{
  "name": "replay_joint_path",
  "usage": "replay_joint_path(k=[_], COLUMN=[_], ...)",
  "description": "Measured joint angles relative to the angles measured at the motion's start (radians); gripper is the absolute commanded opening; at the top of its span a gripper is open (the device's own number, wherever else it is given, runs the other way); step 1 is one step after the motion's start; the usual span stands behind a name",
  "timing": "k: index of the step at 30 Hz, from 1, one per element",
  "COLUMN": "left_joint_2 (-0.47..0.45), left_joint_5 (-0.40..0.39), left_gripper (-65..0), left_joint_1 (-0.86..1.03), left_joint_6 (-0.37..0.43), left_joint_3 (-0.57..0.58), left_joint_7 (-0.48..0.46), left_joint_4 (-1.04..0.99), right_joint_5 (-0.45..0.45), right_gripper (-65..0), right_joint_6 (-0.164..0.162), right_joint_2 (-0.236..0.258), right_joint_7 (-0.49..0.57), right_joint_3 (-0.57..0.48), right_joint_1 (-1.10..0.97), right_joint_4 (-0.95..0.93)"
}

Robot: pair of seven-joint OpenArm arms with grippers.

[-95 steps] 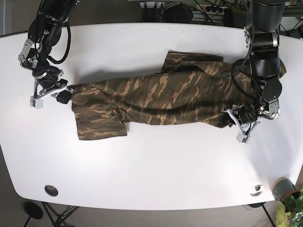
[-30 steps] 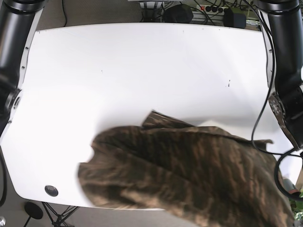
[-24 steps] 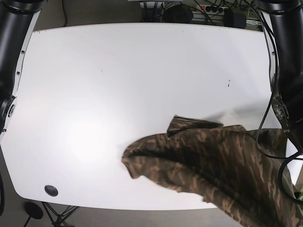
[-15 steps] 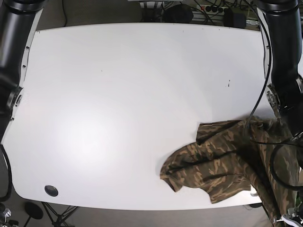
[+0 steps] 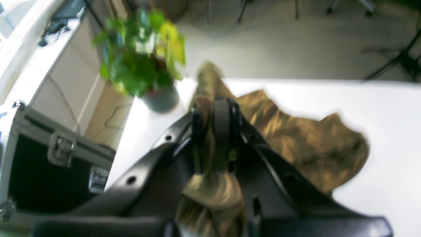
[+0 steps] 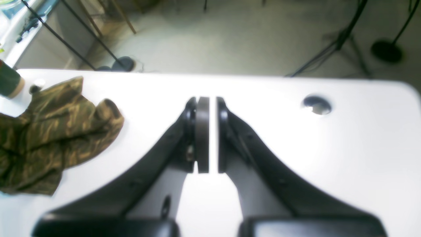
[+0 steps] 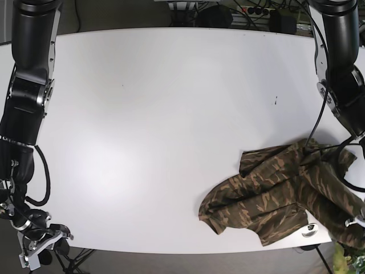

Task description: Fold the T-shirt properly

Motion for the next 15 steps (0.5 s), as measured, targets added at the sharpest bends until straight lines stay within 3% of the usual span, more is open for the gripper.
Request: replay_joint_path(k=[9,15], left_joint_2=[-0.013,-0.005], left_joint_5=[0.001,0.008], left_gripper=[-65.0,-65.0], left_joint_1=[0.352,0.565], left_joint_6=[-0.007,-0.019], left_joint_3=[-0.121,-0.206], left_joint_7=[-0.008,0.006], left_joint_4=[0.222,0.268], right_joint_5=[0.01,-0.002], right_gripper=[-62.8,-62.3], right_joint_6=[-0.006,-0.007], right_joint_2=[-0.029,-0.085], right_joint_7=[0.014,0.013], right_joint_3=[0.0,0.001], right_joint_1=[-0.098,-0.181], right_joint_4=[0.053,0.075])
